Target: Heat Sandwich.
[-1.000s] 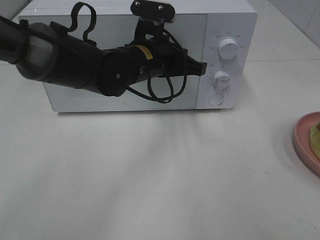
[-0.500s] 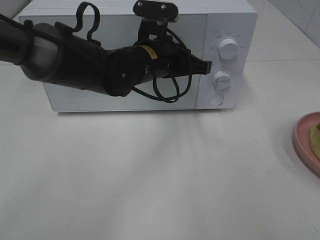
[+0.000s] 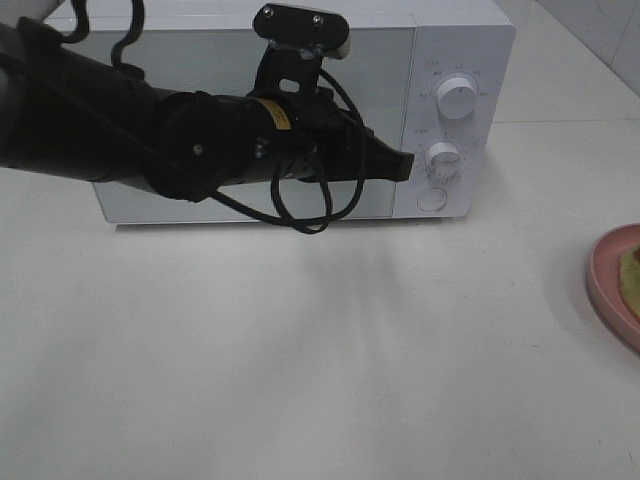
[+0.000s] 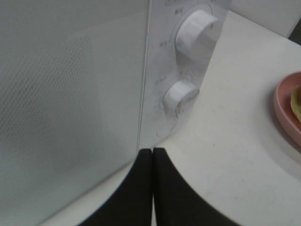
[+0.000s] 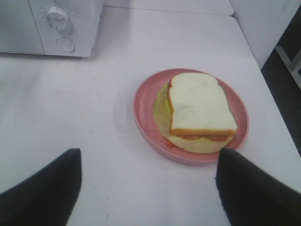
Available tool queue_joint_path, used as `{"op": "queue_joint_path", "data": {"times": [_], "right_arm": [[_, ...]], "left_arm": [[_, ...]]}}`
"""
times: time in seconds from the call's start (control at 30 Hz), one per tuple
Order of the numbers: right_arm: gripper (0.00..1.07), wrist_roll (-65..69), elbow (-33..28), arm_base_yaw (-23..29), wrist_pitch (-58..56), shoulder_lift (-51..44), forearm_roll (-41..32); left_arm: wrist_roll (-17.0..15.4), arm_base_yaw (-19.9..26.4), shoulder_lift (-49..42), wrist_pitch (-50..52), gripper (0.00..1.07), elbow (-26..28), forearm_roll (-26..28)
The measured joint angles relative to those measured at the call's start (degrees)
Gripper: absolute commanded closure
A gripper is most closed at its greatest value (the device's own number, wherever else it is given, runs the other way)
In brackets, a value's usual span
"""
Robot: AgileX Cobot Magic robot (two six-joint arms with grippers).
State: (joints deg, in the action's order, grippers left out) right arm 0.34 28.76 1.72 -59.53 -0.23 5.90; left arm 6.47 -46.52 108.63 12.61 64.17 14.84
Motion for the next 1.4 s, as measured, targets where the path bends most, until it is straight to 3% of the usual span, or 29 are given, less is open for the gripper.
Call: {"op": "queue_joint_path", "data": {"times": [0.07, 0.1, 0.13, 0.2, 0.23, 0.37, 0.77, 1.03, 1.13, 1.4], "right_arm": [[0.31, 0.00, 0.00, 0.00, 0.00, 0.00, 0.00], [0.31, 0.00, 0.00, 0.00, 0.00, 0.00, 0.00], [0.31, 0.00, 0.00, 0.00, 0.00, 0.00, 0.00], [0.31, 0.00, 0.00, 0.00, 0.00, 0.00, 0.00], [0.31, 0.00, 0.00, 0.00, 0.00, 0.00, 0.00], [0.31, 0.00, 0.00, 0.00, 0.00, 0.00, 0.00], [0.31, 0.00, 0.00, 0.00, 0.00, 0.00, 0.00], [0.31, 0.00, 0.00, 0.00, 0.00, 0.00, 0.00], [0.31, 0.00, 0.00, 0.00, 0.00, 0.00, 0.00], [0.31, 0.00, 0.00, 0.00, 0.00, 0.00, 0.00]], "left_arm": [[0.06, 0.00, -1.72, -3.84, 0.90, -1.32, 0.00], [0.06, 0.00, -3.55, -8.08, 0.60, -2.18, 0.00], [0.06, 0.00, -3.55, -8.08, 0.60, -2.18, 0.00], [0.06, 0.00, -4.98, -13.01, 0.19, -2.41, 0.00], [0.06, 0.00, -6.47, -18.05, 0.04, -2.41, 0.00], [0.46, 0.00, -8.65, -25.67, 0.09, -2.41, -0.69], [0.40, 1.49, -13.06, -48.24, 0.09, -2.41, -4.87], [-0.74, 11.12, -17.93, -52.54, 0.09, -6.88, -4.70], [-0.80, 17.30, -22.98, -52.71, 0.09, -10.43, -4.70], [-0.86, 27.44, -32.31, -54.14, 0.09, -14.84, -4.70]]}}
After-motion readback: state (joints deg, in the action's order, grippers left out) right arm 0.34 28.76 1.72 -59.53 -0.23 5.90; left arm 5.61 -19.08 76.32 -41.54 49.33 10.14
